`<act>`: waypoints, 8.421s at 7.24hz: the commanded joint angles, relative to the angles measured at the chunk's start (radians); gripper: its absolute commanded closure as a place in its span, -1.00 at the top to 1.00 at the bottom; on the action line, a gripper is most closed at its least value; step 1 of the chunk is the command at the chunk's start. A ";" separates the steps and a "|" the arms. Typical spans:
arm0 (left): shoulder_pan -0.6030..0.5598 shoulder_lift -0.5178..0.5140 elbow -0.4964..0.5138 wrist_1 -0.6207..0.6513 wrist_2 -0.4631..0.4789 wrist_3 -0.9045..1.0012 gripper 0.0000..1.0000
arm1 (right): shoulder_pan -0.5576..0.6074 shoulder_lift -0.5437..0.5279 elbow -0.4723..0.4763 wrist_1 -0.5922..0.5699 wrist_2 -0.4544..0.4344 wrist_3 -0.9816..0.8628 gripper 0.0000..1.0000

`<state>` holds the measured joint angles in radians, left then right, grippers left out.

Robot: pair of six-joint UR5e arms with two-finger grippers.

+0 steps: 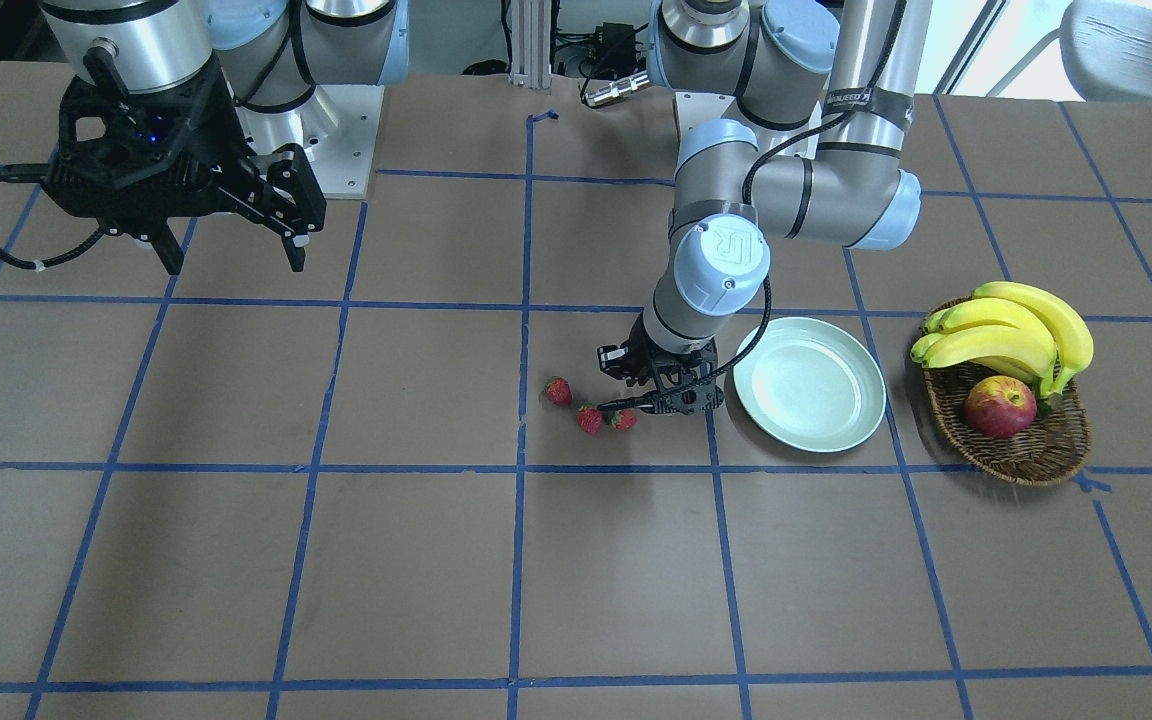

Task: Collect all strawberries into plate
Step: 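Lower the left gripper over the strawberry nearest the plate, then close the left gripper on the strawberry nearest the plate, then lift the strawberry with the left gripper and carry it over the plate, then lower the strawberry onto the plate and open the left gripper, then move the left gripper back to the two remaining strawberries, then close the left gripper on the strawberry nearer the plate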

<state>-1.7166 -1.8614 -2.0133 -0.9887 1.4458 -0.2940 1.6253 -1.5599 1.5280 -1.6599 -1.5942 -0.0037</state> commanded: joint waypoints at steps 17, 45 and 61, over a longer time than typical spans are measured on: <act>0.000 -0.117 0.081 0.044 0.005 0.705 0.80 | 0.001 -0.023 0.055 -0.043 0.037 0.053 1.00; 0.291 0.080 0.106 -0.228 0.092 0.590 1.00 | 0.001 -0.035 0.057 -0.014 0.014 0.050 1.00; -0.058 -0.160 0.136 0.045 -0.084 -0.567 -1.00 | 0.002 -0.035 0.055 -0.014 0.014 0.050 1.00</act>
<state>-1.7747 -2.0209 -1.8765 -0.9416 1.3644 -0.8726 1.6275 -1.5953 1.5831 -1.6736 -1.5800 0.0460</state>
